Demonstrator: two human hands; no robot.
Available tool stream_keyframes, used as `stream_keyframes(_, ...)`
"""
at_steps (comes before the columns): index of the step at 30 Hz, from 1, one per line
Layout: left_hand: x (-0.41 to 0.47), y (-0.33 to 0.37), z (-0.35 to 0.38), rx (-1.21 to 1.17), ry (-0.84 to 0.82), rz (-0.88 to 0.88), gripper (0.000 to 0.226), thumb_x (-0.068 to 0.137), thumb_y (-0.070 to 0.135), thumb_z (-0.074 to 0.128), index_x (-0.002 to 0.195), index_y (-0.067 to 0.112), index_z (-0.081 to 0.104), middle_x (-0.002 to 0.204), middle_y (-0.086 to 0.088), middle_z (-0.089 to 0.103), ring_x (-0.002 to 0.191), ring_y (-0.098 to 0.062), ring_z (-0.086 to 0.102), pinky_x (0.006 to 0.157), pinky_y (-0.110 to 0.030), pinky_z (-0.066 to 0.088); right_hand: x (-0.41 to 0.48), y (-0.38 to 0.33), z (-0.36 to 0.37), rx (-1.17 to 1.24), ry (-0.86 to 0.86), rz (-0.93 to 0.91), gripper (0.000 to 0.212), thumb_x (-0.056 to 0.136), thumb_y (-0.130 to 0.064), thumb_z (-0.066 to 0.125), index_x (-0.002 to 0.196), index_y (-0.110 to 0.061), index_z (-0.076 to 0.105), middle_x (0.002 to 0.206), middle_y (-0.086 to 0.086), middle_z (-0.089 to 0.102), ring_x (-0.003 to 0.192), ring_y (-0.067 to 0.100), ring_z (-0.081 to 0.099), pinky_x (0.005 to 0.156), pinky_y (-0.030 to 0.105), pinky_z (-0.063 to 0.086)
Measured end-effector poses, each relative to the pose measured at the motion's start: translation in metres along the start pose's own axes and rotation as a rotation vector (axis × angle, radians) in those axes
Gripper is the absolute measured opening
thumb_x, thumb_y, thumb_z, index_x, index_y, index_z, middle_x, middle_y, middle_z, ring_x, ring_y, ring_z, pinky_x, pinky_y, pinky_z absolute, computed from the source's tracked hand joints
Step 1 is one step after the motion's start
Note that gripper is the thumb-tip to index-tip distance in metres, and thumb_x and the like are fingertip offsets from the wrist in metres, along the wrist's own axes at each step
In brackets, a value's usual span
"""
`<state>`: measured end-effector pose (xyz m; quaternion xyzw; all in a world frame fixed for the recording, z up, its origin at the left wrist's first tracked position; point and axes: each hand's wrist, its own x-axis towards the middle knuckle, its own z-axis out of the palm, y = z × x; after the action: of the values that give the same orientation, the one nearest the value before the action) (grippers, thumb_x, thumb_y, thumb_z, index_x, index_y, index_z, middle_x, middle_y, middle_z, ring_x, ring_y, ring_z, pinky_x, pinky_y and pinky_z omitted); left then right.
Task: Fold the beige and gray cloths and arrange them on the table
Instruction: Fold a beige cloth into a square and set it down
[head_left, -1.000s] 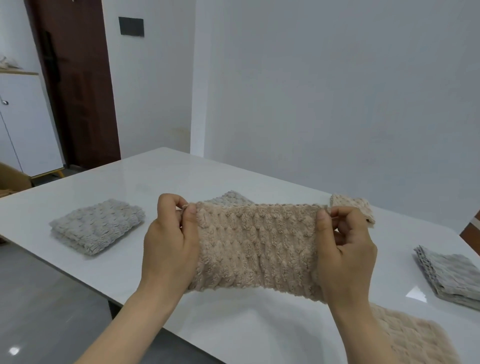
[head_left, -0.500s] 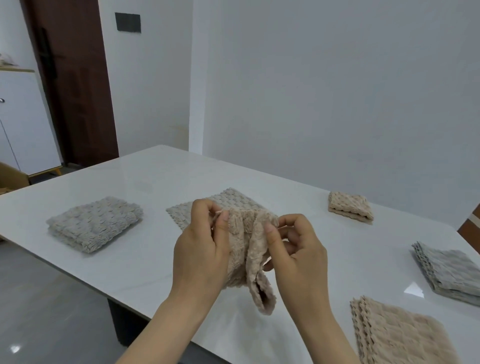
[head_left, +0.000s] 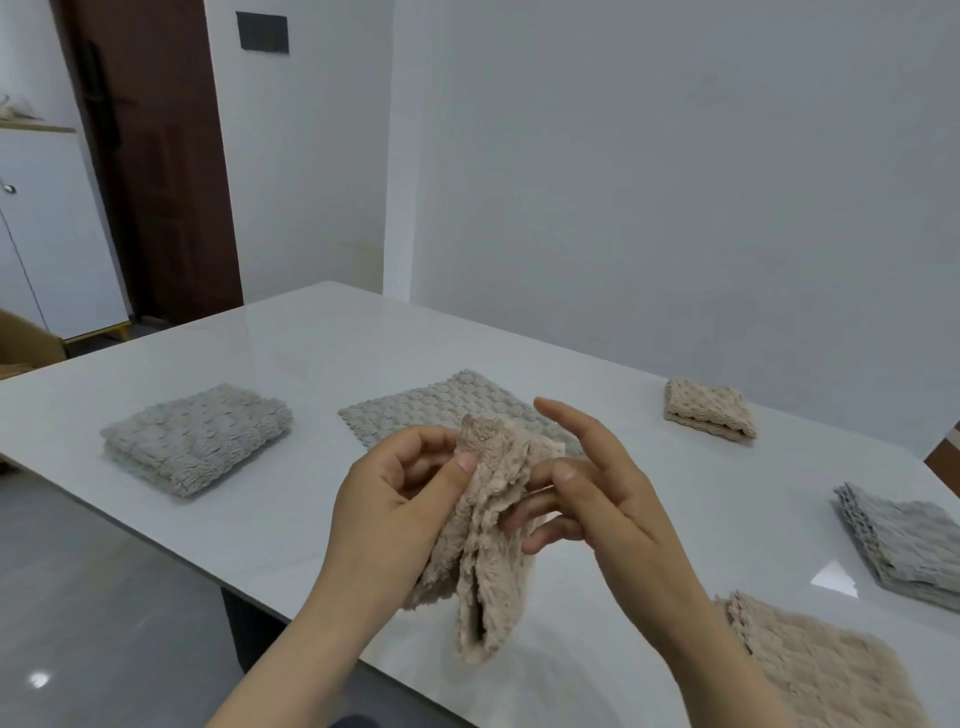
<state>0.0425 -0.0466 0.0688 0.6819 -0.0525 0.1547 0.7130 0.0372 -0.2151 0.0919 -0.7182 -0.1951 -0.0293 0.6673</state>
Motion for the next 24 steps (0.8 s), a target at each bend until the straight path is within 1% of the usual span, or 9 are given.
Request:
stream_keyframes(2, 0.000, 0.001, -0.002, 0.006, -0.005, 0.011, 0.011, 0.085, 0.017, 0.066, 0.095, 0.014, 0.068, 0.081, -0.002, 0.076, 0.062, -0.006, 0.064, 0.057, -0.014, 0.044, 0.002, -0.002, -0.002, -0.052, -0.057, -0.014, 0.043, 0.097, 0.005, 0.044, 0.126, -0.024, 0.055, 0.074, 0.005, 0.068, 0.073, 0.031, 0.071, 0.063, 0.030, 0.055)
stream_keyframes(6, -0.001, 0.001, -0.005, 0.016, -0.002, 0.021, 0.008, 0.084, 0.015, 0.066, 0.092, 0.014, 0.068, 0.079, -0.003, 0.075, 0.067, -0.011, 0.067, 0.061, -0.017, 0.048, 0.008, -0.004, -0.003, -0.113, -0.092, -0.025, 0.034, 0.093, 0.009, 0.049, 0.110, -0.017, 0.063, 0.073, 0.009, 0.069, 0.068, 0.027, 0.070, 0.063, 0.028, 0.054)
stream_keyframes(8, -0.002, 0.001, -0.005, 0.026, 0.011, 0.029, 0.007, 0.083, 0.014, 0.067, 0.090, 0.016, 0.068, 0.079, -0.001, 0.075, 0.071, -0.011, 0.068, 0.064, -0.017, 0.050, 0.010, -0.005, -0.003, -0.137, -0.099, -0.026, 0.026, 0.092, 0.007, 0.053, 0.104, -0.014, 0.063, 0.070, 0.008, 0.068, 0.064, 0.026, 0.069, 0.062, 0.028, 0.054)
stream_keyframes(11, -0.003, 0.003, -0.005, 0.065, 0.029, 0.039, 0.008, 0.082, 0.014, 0.068, 0.086, 0.020, 0.067, 0.075, 0.003, 0.074, 0.063, -0.005, 0.065, 0.059, -0.012, 0.047, 0.015, -0.006, -0.003, -0.202, -0.084, -0.044, 0.017, 0.088, 0.002, 0.062, 0.093, -0.014, 0.065, 0.067, 0.011, 0.066, 0.056, 0.021, 0.065, 0.056, 0.027, 0.051)
stream_keyframes(13, -0.004, 0.004, -0.005, 0.102, 0.058, 0.046, 0.009, 0.082, 0.015, 0.069, 0.083, 0.023, 0.067, 0.074, 0.005, 0.074, 0.059, -0.002, 0.063, 0.057, -0.011, 0.046, 0.018, -0.006, -0.003, -0.283, -0.042, -0.072, 0.017, 0.084, -0.003, 0.069, 0.083, -0.020, 0.066, 0.059, 0.006, 0.059, 0.048, 0.013, 0.055, 0.051, 0.022, 0.043)
stream_keyframes(15, -0.004, 0.003, -0.004, 0.143, 0.099, 0.045, 0.008, 0.082, 0.017, 0.070, 0.081, 0.024, 0.068, 0.074, 0.006, 0.074, 0.066, -0.005, 0.067, 0.060, -0.012, 0.048, 0.020, -0.007, -0.004, -0.372, 0.003, -0.126, 0.017, 0.079, -0.008, 0.076, 0.077, -0.022, 0.067, 0.054, -0.005, 0.050, 0.048, 0.007, 0.043, 0.050, 0.016, 0.036)
stream_keyframes(20, -0.004, 0.005, 0.001, 0.159, 0.086, 0.012, 0.005, 0.082, 0.019, 0.071, 0.082, 0.024, 0.071, 0.075, 0.006, 0.074, 0.072, -0.011, 0.070, 0.066, -0.026, 0.056, 0.021, -0.018, -0.003, -0.522, 0.058, -0.214, 0.021, 0.073, -0.016, 0.082, 0.071, -0.028, 0.065, 0.071, -0.009, 0.058, 0.054, 0.008, 0.048, 0.054, 0.011, 0.034)
stream_keyframes(22, -0.006, 0.006, 0.001, 0.167, 0.074, 0.024, 0.007, 0.082, 0.020, 0.070, 0.080, 0.026, 0.071, 0.075, 0.007, 0.074, 0.072, -0.010, 0.070, 0.064, -0.027, 0.055, 0.021, -0.019, -0.003, -0.556, 0.024, -0.175, 0.018, 0.076, -0.018, 0.079, 0.072, -0.027, 0.065, 0.057, -0.014, 0.056, 0.046, 0.006, 0.046, 0.050, 0.008, 0.032)
stream_keyframes(24, -0.007, 0.007, 0.002, 0.172, 0.074, 0.030, 0.010, 0.083, 0.020, 0.069, 0.078, 0.029, 0.070, 0.073, 0.009, 0.073, 0.068, -0.007, 0.069, 0.055, -0.024, 0.051, 0.022, -0.017, -0.004, -0.559, -0.002, -0.142, 0.015, 0.078, -0.019, 0.077, 0.073, -0.026, 0.065, 0.046, -0.015, 0.050, 0.041, 0.006, 0.040, 0.047, 0.009, 0.030)
